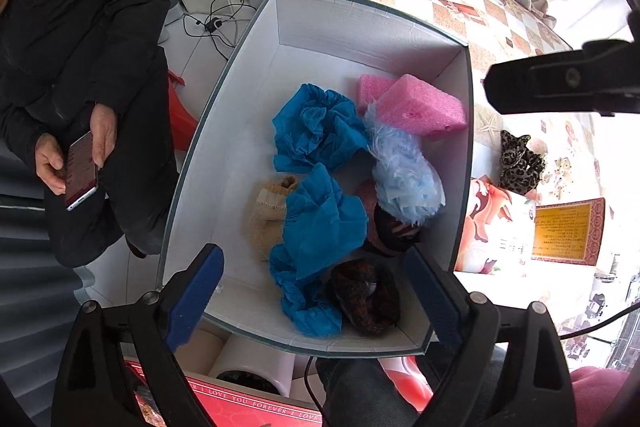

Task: Organize soft objects
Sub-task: 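Grasp the leopard scrunchie with the left tool while the right grasps the polka-dot scrunchie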

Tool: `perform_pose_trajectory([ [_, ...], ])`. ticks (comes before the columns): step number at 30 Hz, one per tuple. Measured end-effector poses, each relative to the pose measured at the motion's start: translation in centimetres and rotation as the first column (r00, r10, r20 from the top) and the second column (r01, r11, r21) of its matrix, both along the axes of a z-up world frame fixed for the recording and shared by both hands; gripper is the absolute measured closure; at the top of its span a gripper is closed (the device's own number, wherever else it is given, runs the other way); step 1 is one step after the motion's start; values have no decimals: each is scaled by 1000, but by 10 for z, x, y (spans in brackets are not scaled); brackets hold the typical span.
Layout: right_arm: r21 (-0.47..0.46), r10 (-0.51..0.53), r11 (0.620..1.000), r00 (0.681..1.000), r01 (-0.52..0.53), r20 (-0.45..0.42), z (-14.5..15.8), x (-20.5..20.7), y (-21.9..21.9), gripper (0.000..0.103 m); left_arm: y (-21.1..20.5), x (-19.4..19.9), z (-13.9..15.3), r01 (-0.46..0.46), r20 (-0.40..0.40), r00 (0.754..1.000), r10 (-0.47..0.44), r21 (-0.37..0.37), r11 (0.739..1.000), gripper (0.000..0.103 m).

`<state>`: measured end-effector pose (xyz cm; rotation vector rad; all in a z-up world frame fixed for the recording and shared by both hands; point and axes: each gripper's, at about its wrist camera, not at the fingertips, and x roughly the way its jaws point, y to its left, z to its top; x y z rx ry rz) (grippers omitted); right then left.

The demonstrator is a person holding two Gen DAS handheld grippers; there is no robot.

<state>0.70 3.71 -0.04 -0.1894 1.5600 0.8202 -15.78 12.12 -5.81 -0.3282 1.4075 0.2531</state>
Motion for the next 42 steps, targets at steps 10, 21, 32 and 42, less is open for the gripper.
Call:
perform_pose_trajectory([
  [10,10,-285,958,951,288,-118,45,51,-153,1,-64,82,53,281,113,954,-277,-19,960,8],
  [21,-249,-462,870,879,425,-116,-68,88,-298,1,-199,181,-37,580,-113,806,-581,-39,813,8],
  [32,-276,-348,913,927,301,-140,-193,94,-270,1,-235,205,-131,562,-294,780,-553,-63,825,8],
  [42,-348,-278,907,958,236,-75,-214,91,-253,0,-231,205,-158,525,-326,790,-519,-78,848,0],
])
